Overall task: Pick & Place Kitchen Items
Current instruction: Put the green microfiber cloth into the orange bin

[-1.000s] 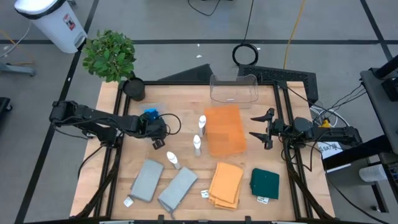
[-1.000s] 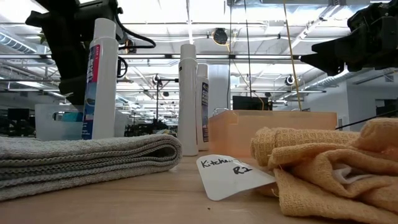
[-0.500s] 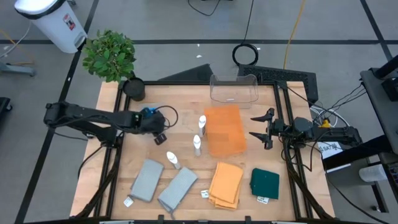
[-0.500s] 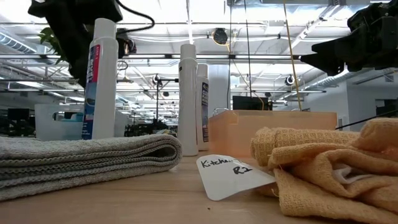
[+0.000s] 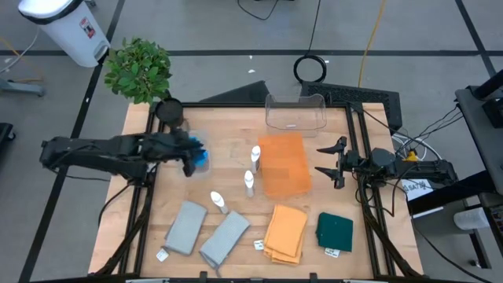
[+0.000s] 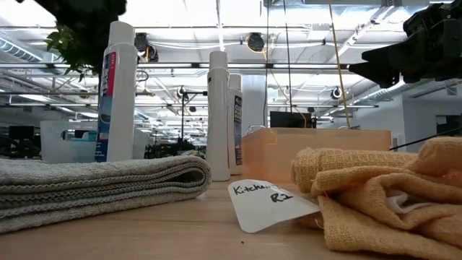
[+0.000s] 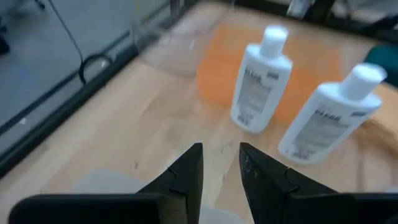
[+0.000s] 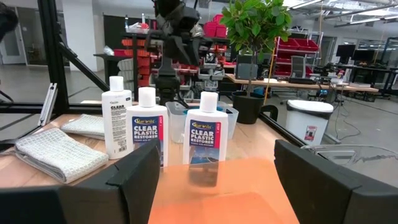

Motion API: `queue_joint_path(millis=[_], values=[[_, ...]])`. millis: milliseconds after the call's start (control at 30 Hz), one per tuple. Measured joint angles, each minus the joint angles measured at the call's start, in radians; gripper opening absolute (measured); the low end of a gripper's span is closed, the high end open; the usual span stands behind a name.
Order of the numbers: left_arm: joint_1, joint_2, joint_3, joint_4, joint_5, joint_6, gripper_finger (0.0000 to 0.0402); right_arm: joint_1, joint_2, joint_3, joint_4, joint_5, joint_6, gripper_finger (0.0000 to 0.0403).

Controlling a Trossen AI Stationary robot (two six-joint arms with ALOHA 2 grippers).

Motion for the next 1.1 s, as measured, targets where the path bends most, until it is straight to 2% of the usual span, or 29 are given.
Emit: queue_joint_path(millis=[300,567,767,1100], values=[[0.0,-0.301,-0.231,0.209,0.001,-0.026,0.0109,0.0,0.0,0.0,0.0,0.0,0.0,0.0279],[0.0,-0.477,-0.373,0.28,-0.003,-0.054,0.0109,0.0,0.0,0.0,0.0,0.0,0.0,0.0279],[0.0,-0.543,-0.448,0.333,-0.002,-0.054,0.0109,0.0,0.0,0.0,0.0,0.0,0.0,0.0279],[0.0,-0.545,-0.54,0.377,-0.001,-0.061,0.0109,0.0,0.0,0.0,0.0,0.0,0.0,0.0279]])
